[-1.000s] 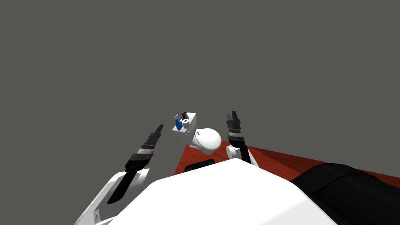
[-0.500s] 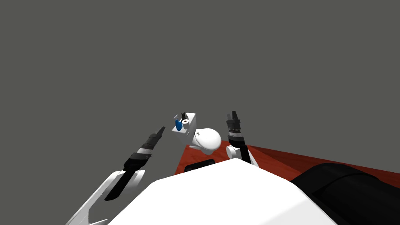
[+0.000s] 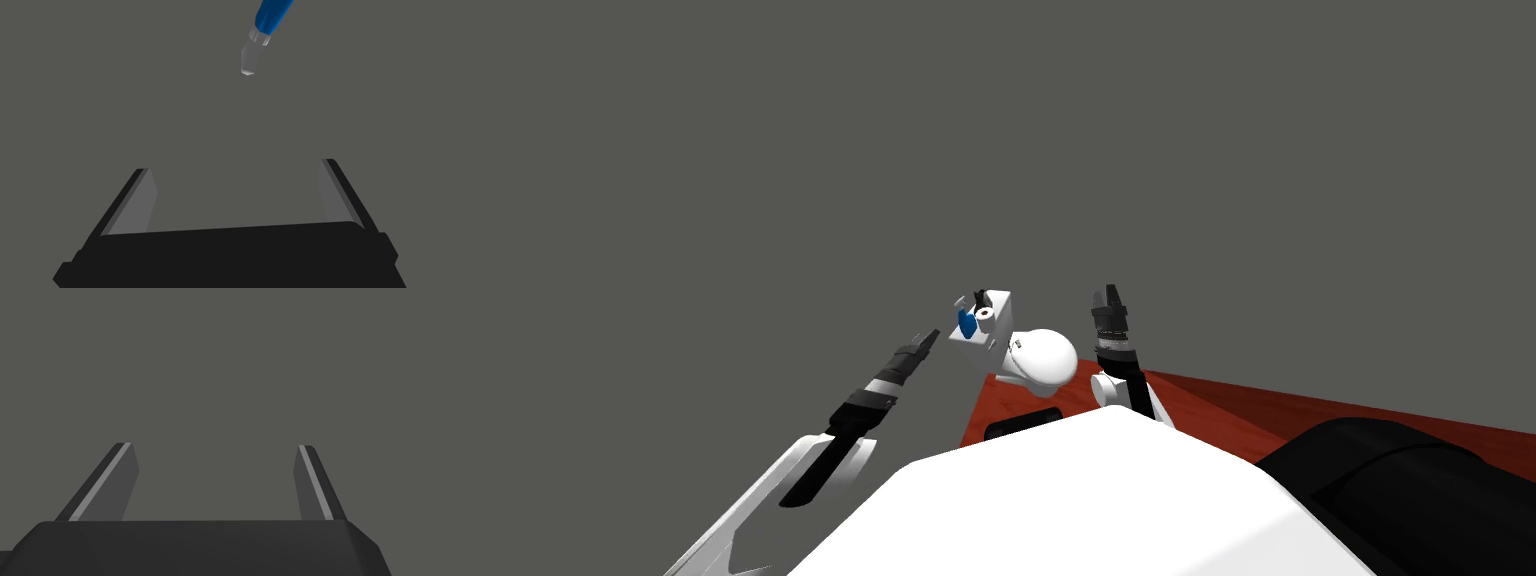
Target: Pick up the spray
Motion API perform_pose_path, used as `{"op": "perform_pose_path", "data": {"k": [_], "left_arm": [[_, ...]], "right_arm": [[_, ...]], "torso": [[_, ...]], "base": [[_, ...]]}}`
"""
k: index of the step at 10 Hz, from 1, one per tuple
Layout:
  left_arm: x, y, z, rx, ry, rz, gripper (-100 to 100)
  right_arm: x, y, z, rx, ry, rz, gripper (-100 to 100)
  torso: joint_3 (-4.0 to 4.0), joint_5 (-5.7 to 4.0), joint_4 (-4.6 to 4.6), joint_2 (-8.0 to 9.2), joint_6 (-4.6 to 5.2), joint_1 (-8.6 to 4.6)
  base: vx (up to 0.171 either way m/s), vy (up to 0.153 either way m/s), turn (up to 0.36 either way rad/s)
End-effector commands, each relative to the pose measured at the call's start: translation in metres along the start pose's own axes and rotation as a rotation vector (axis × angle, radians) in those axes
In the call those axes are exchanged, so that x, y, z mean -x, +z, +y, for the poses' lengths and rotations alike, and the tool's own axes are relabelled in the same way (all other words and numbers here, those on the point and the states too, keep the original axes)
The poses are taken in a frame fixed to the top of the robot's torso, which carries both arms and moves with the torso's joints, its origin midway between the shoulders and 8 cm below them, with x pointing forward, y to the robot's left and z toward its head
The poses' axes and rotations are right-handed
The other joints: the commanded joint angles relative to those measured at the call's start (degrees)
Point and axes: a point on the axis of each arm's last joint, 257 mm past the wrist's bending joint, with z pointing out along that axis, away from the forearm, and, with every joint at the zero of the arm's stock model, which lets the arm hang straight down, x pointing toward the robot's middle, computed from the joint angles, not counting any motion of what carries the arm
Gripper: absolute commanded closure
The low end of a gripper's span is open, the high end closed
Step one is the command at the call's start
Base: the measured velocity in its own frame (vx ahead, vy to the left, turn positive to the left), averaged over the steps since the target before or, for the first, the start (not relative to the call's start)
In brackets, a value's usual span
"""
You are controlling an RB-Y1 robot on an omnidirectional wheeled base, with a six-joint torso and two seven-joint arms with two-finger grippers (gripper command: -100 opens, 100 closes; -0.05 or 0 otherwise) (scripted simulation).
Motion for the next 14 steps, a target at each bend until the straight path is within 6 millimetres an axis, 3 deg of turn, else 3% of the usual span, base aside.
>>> {"op": "perform_pose_path", "data": {"k": [1, 11, 13, 14], "left_arm": [[-0.007, 0.0, 0.007, 0.014, 0.043, 0.04, -100], [-0.057, -0.015, 0.058, 0.112, 0.362, 0.295, -100], [-0.064, -0.019, 0.067, 0.128, 0.416, 0.331, -100], [-0.061, -0.018, 0.063, 0.121, 0.395, 0.318, -100]], "right_arm": [[0.0, 0.0, 0.0, 0.0, 0.0, 0.0, 0], [0.0, 0.0, 0.0, 0.0, 0.0, 0.0, 0], [0.0, 0.0, 0.0, 0.0, 0.0, 0.0, 0], [0.0, 0.0, 0.0, 0.0, 0.0, 0.0, 0]], "torso": [[0.0, 0.0, 0.0, 0.0, 0.0, 0.0], [-0.11, -0.03, -0.05, -0.17, 0.0, -0.17], [-0.13, -0.04, -0.05, -0.22, -0.01, -0.17], [-0.13, -0.03, -0.05, -0.22, -0.01, -0.14]], "base": [[0.044, -0.003, -0.06], [0.073, -0.024, -0.069], [0.098, -0.03, -0.058], [0.041, -0.009, -0.008]]}}
